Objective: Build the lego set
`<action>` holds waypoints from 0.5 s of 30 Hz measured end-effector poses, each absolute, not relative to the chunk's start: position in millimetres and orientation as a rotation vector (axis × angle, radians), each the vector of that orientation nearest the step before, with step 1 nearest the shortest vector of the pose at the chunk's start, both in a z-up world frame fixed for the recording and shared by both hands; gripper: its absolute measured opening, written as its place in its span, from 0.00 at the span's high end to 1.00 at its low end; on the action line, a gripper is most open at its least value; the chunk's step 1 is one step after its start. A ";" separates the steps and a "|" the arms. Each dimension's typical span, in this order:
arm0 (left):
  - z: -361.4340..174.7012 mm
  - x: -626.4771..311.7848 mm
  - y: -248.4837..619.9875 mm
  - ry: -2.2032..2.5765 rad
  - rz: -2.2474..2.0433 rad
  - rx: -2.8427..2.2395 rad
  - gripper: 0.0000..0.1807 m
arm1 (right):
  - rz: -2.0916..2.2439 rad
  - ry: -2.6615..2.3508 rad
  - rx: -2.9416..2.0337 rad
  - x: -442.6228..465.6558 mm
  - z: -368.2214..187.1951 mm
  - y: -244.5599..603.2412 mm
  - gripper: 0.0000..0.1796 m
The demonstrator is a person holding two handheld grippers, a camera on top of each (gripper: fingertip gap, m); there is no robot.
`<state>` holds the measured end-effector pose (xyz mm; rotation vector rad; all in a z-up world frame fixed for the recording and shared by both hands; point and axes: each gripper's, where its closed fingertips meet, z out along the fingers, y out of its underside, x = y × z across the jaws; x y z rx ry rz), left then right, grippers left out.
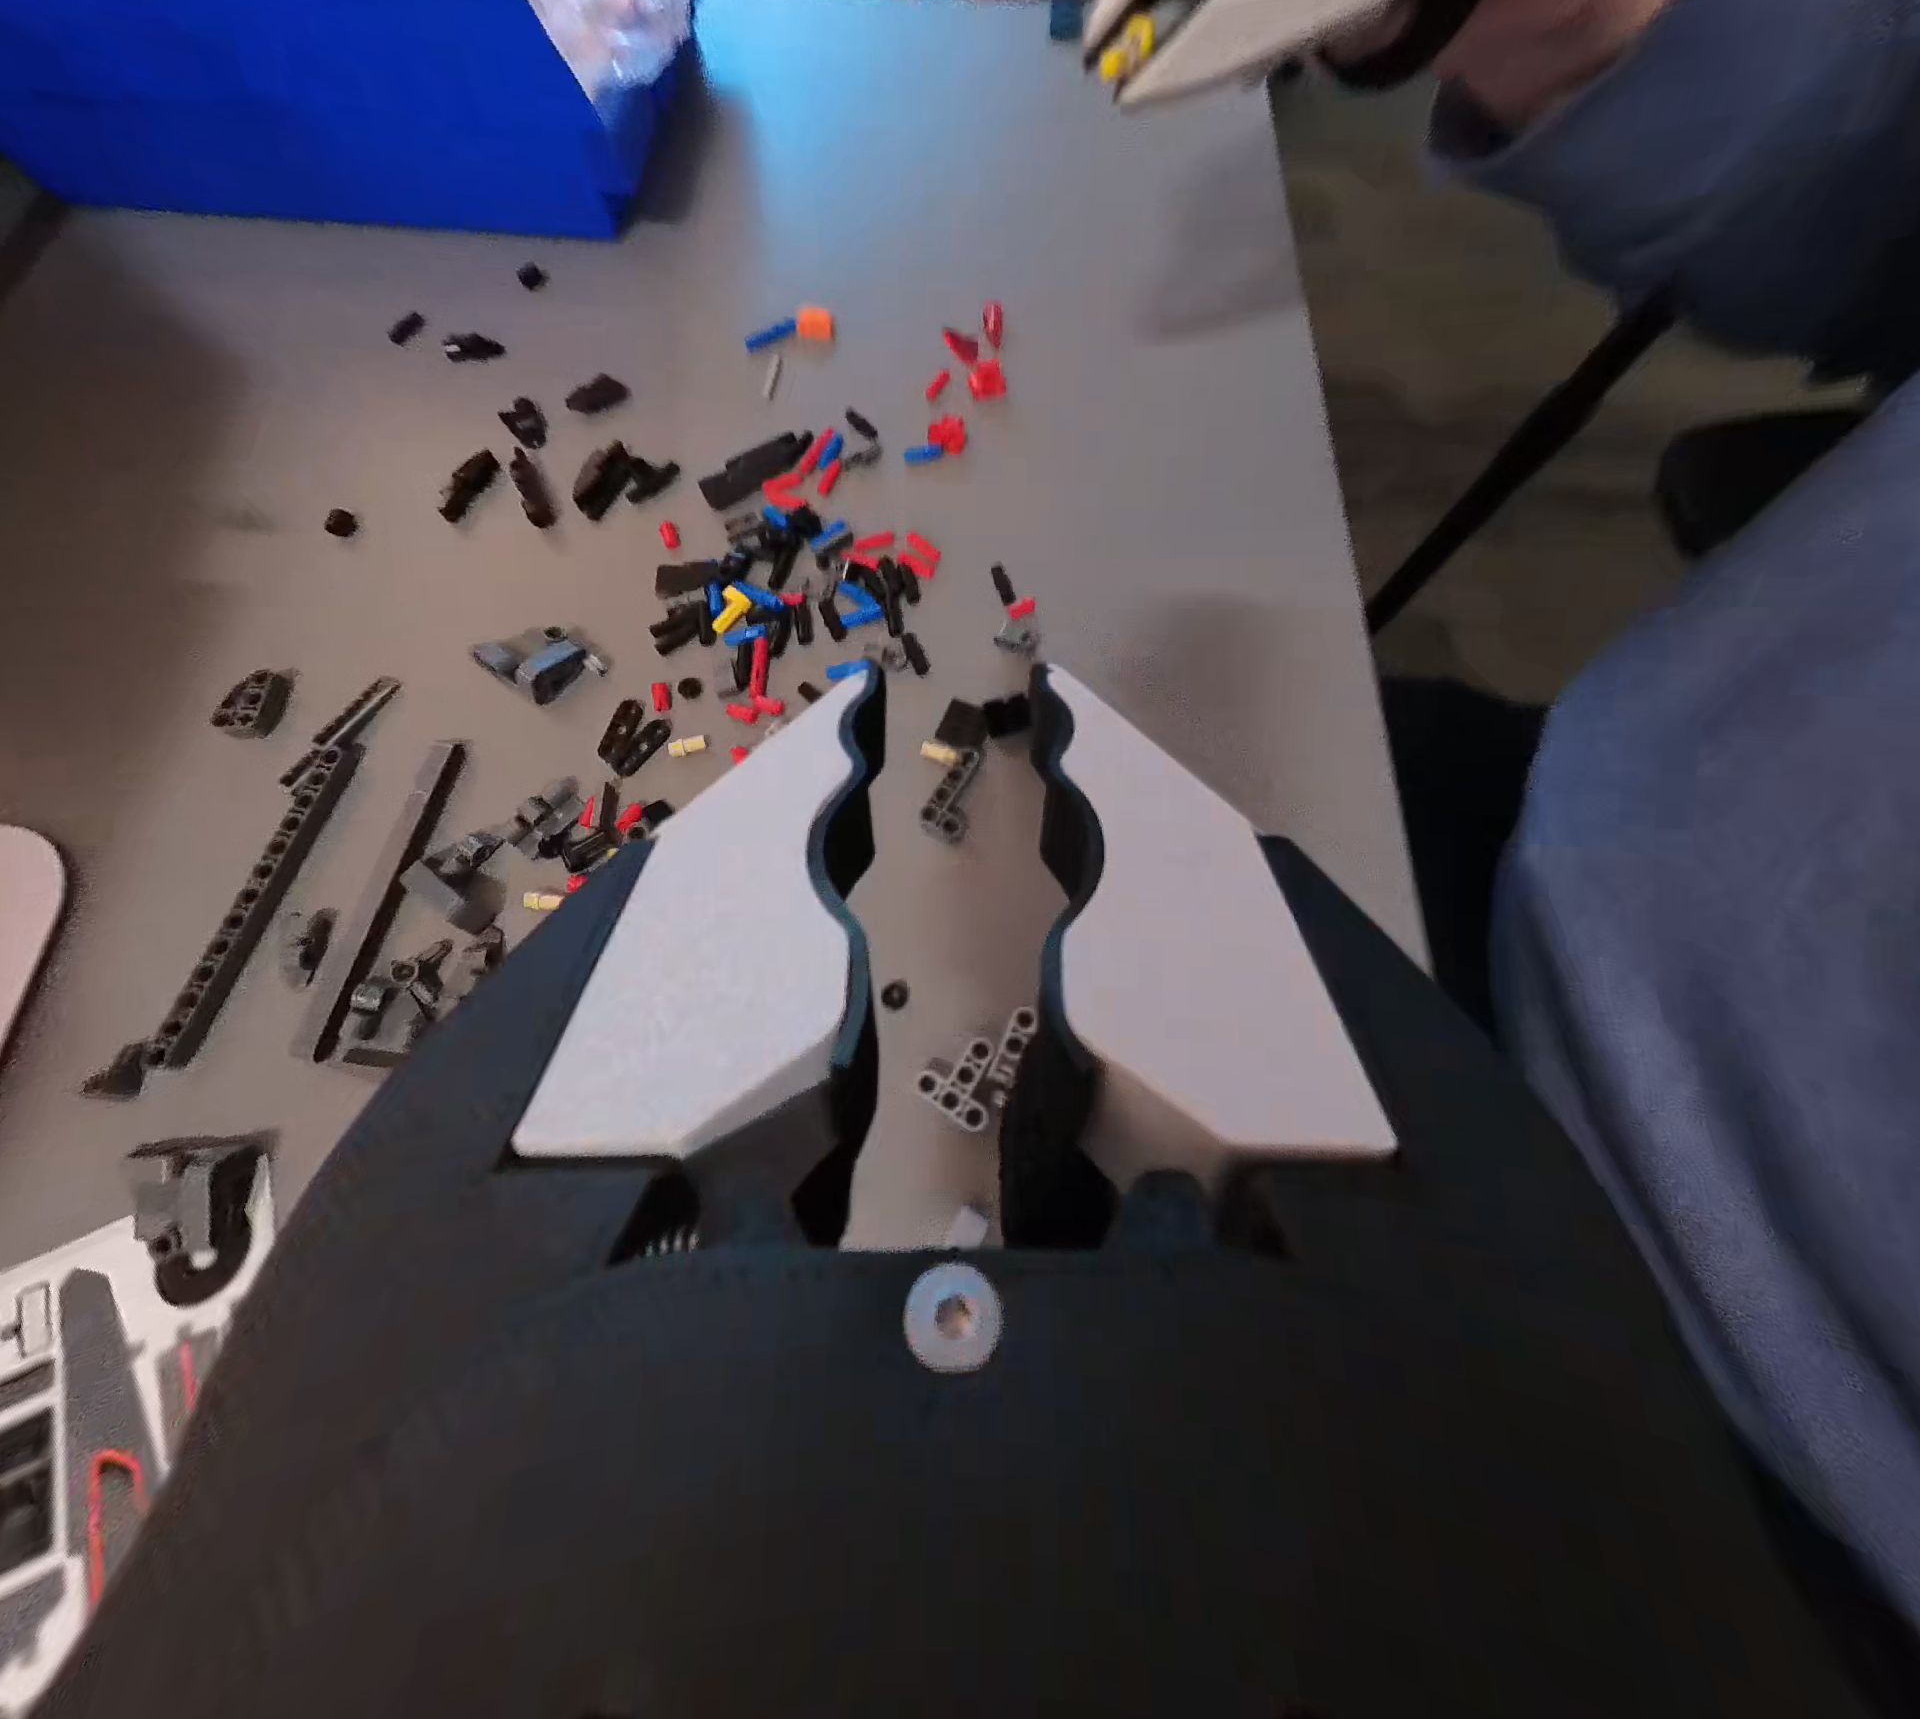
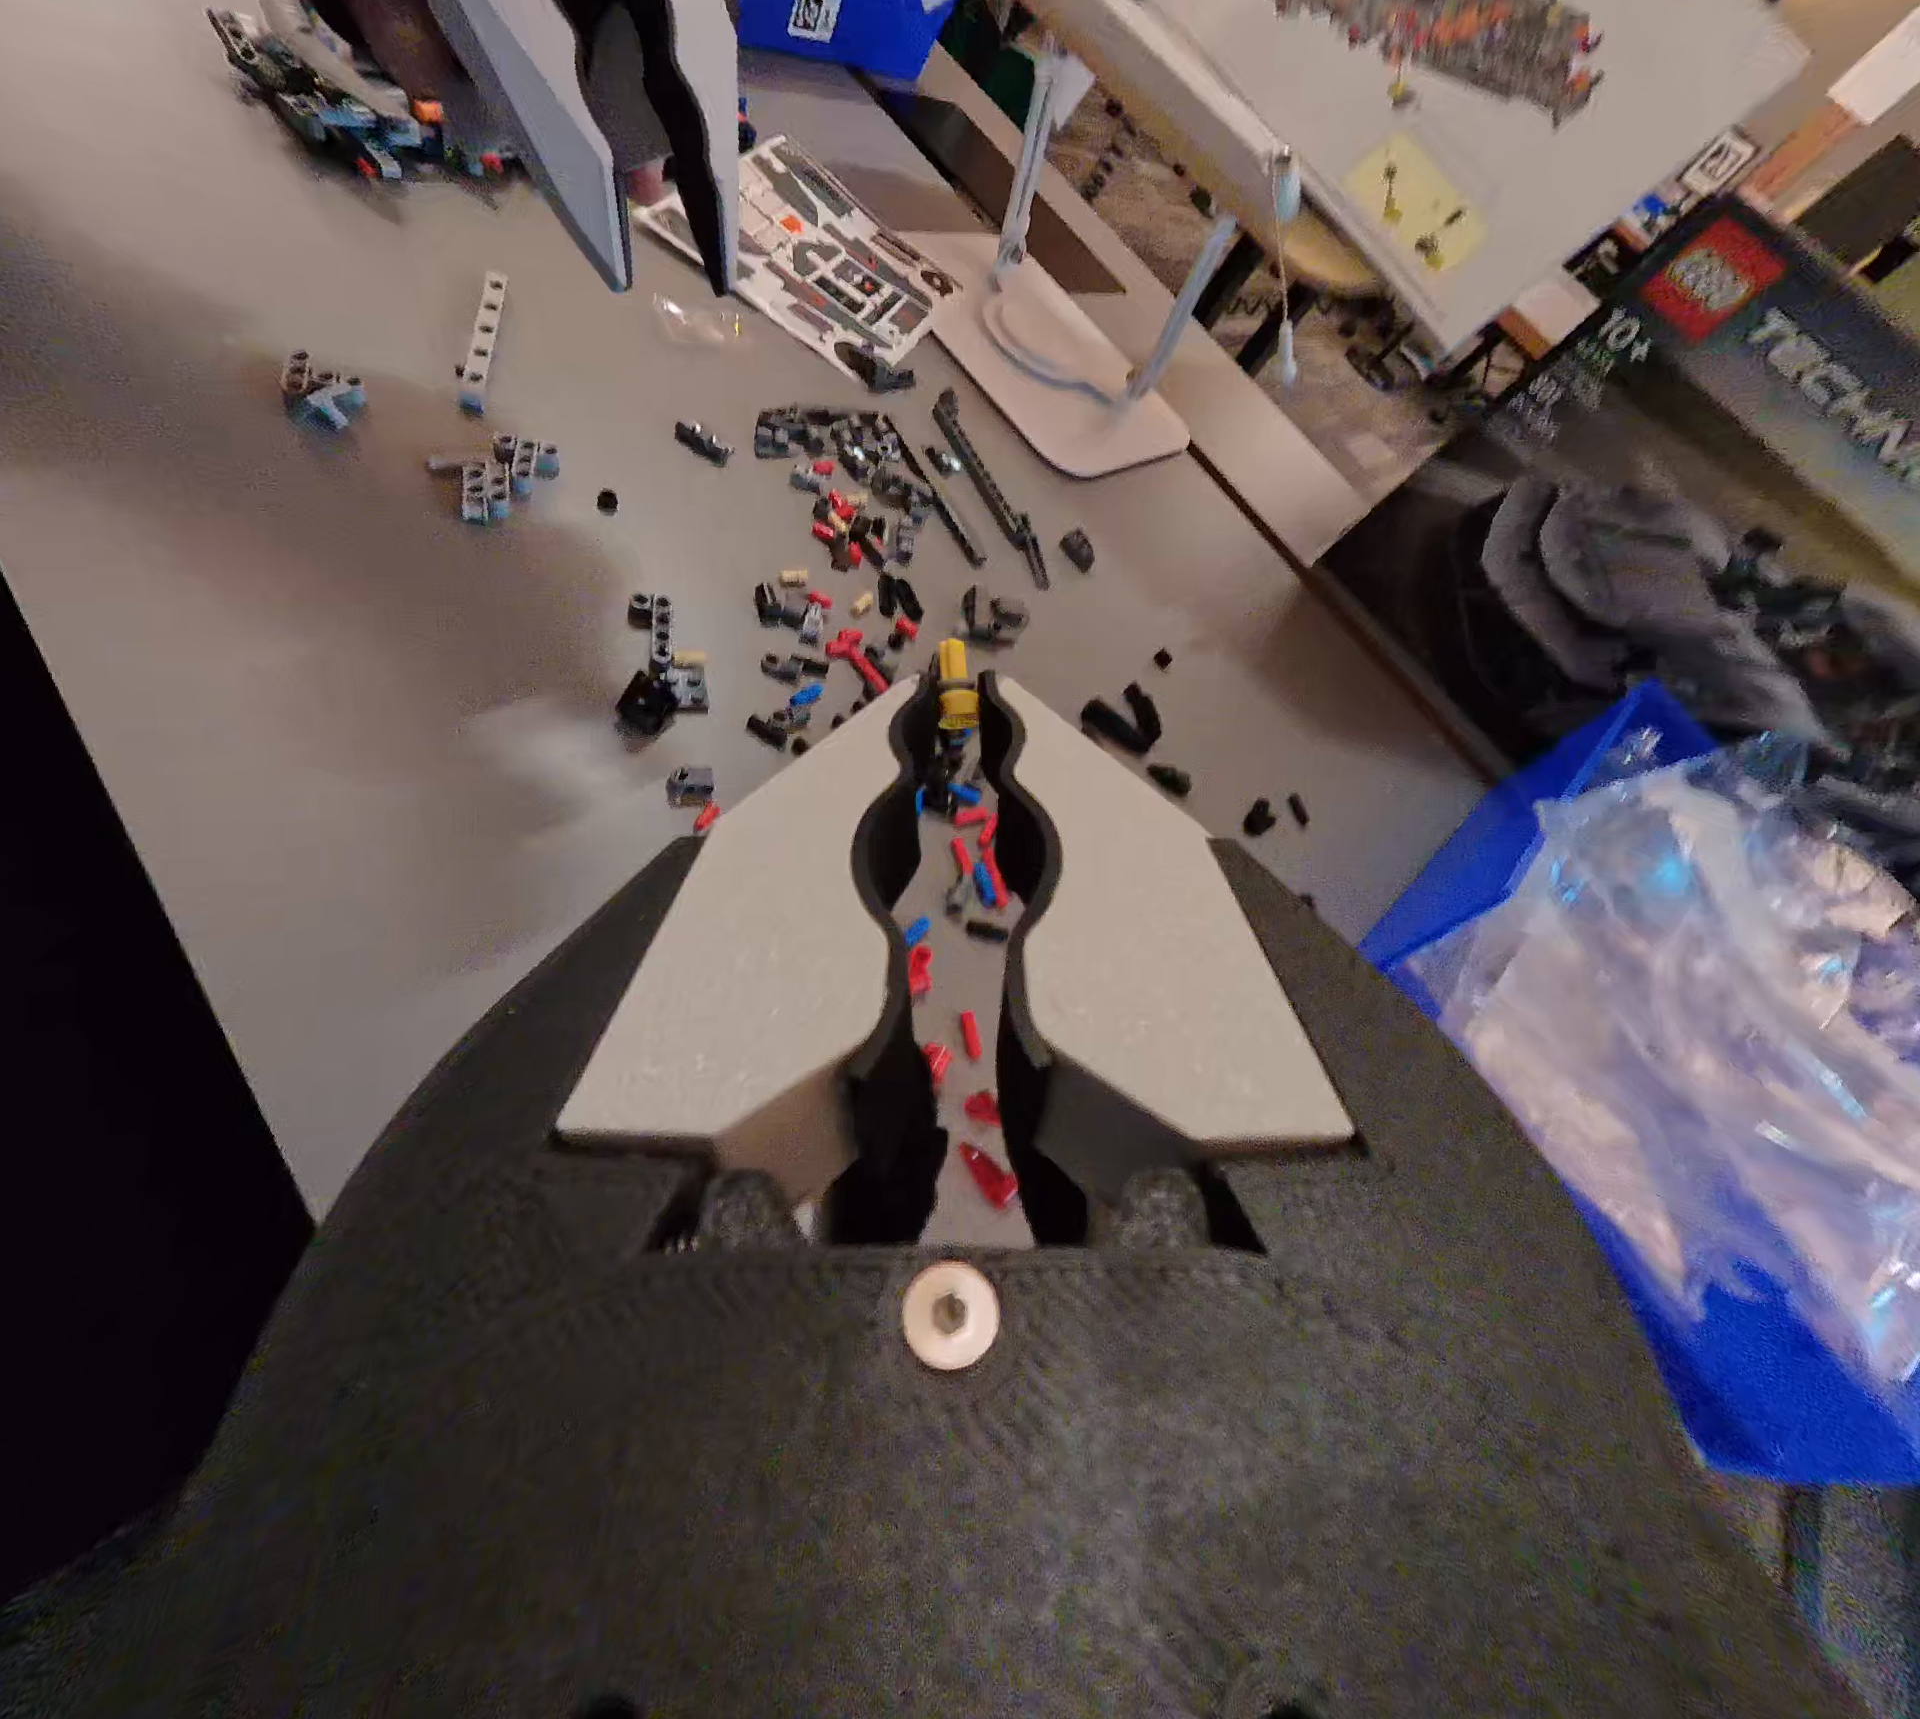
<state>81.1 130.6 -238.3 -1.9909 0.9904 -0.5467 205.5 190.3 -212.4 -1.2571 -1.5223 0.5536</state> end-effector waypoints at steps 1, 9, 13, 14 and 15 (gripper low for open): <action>-248.6 84.2 130.7 1.054 -0.530 -1.997 0.86 | 0.561 -1.514 -1.275 209.7 -218.6 191.6 0.98; -306.5 76.0 163.1 1.162 -0.293 -2.128 0.89 | 0.678 -1.504 -1.342 214.9 -259.1 187.2 0.98; -311.9 88.8 172.7 1.199 -0.291 -2.102 0.90 | 0.701 -1.503 -1.351 213.1 -266.7 187.5 0.98; -310.5 94.7 176.3 1.208 -0.291 -2.086 0.90 | 0.704 -1.501 -1.352 212.9 -267.3 188.0 0.98; -309.6 100.7 180.9 1.212 -0.287 -2.070 0.90 | 0.708 -1.499 -1.352 212.5 -267.4 188.2 0.98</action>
